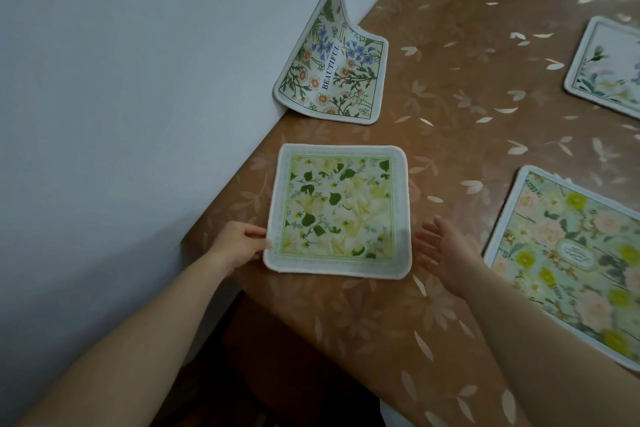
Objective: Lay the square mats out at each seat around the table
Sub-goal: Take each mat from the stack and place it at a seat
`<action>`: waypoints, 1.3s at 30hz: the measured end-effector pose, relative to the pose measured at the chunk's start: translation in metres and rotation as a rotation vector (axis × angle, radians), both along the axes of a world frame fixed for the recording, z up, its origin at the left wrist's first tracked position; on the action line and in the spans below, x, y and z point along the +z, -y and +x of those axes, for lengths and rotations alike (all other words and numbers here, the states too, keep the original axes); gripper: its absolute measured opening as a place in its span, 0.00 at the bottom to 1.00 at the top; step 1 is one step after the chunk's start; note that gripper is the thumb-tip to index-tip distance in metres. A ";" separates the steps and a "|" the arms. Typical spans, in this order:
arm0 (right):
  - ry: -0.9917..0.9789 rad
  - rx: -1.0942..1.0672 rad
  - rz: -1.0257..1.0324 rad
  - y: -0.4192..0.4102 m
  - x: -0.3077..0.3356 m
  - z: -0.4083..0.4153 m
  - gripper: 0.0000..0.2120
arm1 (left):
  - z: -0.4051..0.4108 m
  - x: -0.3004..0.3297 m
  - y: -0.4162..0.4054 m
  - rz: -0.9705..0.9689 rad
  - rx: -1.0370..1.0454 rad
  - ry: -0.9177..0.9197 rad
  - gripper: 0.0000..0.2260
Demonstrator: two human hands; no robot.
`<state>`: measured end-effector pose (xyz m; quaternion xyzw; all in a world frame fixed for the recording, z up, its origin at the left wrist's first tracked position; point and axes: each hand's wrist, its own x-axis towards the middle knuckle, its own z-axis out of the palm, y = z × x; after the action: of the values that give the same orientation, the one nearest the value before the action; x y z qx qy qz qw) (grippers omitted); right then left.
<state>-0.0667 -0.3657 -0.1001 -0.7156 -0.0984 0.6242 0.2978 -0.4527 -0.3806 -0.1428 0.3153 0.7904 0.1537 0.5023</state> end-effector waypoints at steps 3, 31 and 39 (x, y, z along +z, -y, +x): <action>0.032 0.064 -0.020 0.002 -0.001 -0.007 0.16 | -0.002 0.001 -0.009 0.065 0.128 -0.018 0.12; 0.063 0.107 -0.191 0.061 -0.024 0.002 0.20 | 0.035 0.019 -0.084 -0.028 -0.197 0.044 0.26; -0.006 0.081 -0.194 0.059 -0.018 0.003 0.20 | 0.034 0.022 -0.079 -0.095 -0.173 0.095 0.28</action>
<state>-0.0637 -0.4246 -0.1180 -0.7347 -0.0655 0.6444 0.2017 -0.4192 -0.3012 -0.1210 0.3503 0.7419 0.0869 0.5651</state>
